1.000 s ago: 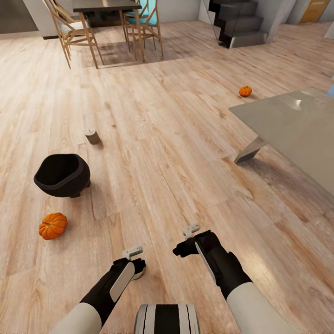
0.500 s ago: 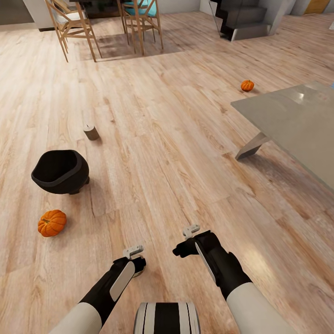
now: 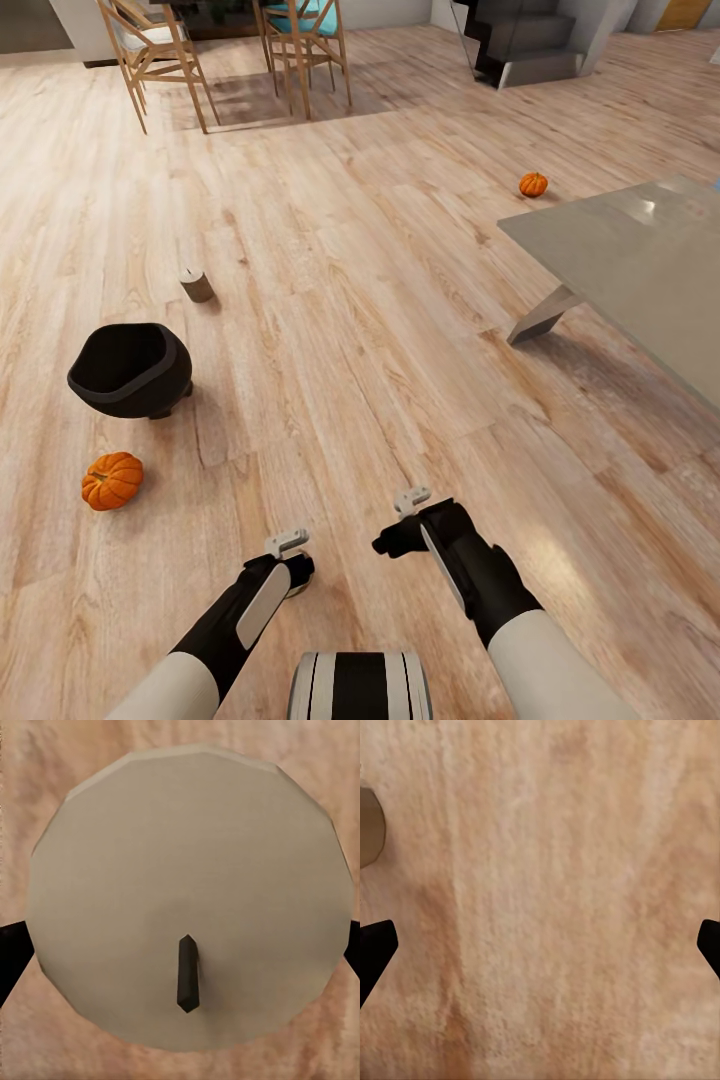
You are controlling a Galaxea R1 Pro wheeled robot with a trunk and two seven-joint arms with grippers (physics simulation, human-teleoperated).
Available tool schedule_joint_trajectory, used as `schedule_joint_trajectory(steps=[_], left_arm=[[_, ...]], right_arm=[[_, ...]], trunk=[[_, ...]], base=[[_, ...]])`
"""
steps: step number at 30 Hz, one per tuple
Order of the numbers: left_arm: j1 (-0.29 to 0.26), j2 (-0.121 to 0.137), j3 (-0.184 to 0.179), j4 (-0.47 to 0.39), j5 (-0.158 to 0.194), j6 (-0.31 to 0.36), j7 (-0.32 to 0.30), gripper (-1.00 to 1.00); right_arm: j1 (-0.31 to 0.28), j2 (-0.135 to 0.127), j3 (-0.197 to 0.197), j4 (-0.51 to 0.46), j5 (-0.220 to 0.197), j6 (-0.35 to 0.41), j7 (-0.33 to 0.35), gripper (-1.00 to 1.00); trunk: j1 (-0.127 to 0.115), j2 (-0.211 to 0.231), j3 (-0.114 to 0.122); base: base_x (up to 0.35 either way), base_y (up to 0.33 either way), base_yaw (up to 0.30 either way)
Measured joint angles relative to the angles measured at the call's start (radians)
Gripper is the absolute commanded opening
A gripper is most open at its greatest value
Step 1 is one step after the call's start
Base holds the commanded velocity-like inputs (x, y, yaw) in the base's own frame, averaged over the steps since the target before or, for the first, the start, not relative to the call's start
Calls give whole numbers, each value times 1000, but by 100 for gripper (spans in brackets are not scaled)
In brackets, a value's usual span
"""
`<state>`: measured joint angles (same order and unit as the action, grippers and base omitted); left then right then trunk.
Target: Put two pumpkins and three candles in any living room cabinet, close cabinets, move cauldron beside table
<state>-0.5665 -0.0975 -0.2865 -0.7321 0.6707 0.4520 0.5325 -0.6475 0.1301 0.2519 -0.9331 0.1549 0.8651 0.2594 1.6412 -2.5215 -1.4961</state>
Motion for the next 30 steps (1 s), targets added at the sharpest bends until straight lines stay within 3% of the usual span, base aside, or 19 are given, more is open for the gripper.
schedule_joint_trajectory(steps=[11,12,22,30], left_arm=[[0,0,2,17,-5,-2,-1,100],[0,0,2,17,-5,-2,-1,-100],[0,0,3,-1,-8,2,4,-100],[2,1,-3,-112,-7,8,9,-100]], right_arm=[[2,1,1,0,0,0,0,100],[3,2,1,0,0,0,0,100],[3,1,1,0,0,0,0,100],[3,0,1,-1,1,0,0,100]], trunk=[[0,0,0],[0,0,0],[0,0,0],[0,0,0]], base=[[0,0,0],[0,0,0],[0,0,0],[0,0,0]])
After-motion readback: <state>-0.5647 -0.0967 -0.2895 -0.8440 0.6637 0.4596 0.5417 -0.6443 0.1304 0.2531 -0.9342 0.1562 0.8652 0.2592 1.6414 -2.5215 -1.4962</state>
